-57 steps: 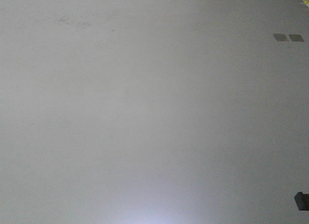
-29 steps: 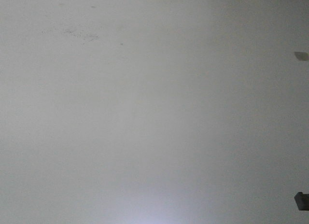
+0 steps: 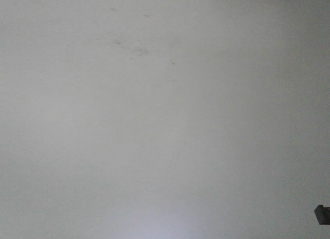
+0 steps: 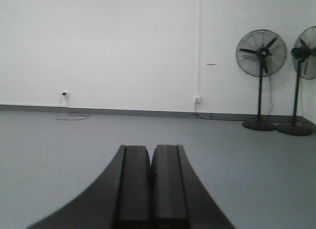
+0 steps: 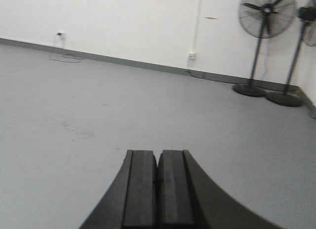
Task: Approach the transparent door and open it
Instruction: 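Turn the base toward the glass door area, arms held forward, then drive the base forward to the wooden platform before the glass door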
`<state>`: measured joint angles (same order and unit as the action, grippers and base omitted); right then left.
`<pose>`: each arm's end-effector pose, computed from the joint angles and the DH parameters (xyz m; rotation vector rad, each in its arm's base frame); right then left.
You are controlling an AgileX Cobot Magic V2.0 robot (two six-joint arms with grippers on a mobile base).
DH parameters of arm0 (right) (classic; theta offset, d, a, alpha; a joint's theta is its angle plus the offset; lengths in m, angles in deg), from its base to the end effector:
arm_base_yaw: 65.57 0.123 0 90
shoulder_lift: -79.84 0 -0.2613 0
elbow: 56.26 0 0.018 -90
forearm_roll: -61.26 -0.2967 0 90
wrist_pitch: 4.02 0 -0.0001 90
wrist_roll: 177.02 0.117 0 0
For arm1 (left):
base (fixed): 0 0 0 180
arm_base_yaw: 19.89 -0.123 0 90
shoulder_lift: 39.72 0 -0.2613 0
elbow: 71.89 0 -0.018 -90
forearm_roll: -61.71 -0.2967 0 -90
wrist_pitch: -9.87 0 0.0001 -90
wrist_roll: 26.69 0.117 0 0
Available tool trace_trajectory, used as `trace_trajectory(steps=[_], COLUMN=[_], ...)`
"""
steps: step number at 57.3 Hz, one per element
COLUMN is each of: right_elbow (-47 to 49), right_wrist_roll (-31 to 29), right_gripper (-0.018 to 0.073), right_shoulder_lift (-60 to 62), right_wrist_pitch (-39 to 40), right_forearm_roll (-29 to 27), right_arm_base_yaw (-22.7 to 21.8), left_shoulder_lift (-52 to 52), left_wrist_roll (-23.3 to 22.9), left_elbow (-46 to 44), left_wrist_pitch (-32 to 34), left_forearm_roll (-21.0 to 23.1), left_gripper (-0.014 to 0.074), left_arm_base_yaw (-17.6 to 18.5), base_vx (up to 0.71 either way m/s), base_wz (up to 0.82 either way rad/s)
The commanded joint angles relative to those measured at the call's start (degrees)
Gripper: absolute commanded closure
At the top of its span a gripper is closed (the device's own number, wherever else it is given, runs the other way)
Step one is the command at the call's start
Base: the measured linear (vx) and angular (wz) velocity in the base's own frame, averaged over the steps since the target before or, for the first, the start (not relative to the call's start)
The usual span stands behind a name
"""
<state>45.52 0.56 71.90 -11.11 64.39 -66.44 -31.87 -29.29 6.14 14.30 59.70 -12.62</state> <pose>0.1528 -0.0031 0.1902 -0.0610 1.6270 -0.0913 0.1502 -0.0195 0.2152 0.0850 1.4201 -0.1153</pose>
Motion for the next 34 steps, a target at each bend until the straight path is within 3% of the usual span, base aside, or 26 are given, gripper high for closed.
trace_trajectory(steps=[1,34], right_elbow=[-0.7,-0.7], right_wrist_roll=[-0.1,-0.1], right_gripper=[0.0567,0.0567], right_shoulder_lift=[0.8,0.8], right_wrist_pitch=[5.0,5.0], right_forearm_roll=[0.2,0.2], right_arm_base_yaw=[-0.2,-0.2], left_shoulder_lift=[0.4,0.4], left_wrist_roll=[-0.4,-0.4], left_elbow=[1.8,1.8], left_wrist_pitch=[4.8,4.8], left_forearm_roll=[0.6,0.6], left_gripper=[0.0602,0.0602], left_arm_base_yaw=[0.2,0.2], base_vx=[0.51,0.53], base_wz=[0.52,0.56])
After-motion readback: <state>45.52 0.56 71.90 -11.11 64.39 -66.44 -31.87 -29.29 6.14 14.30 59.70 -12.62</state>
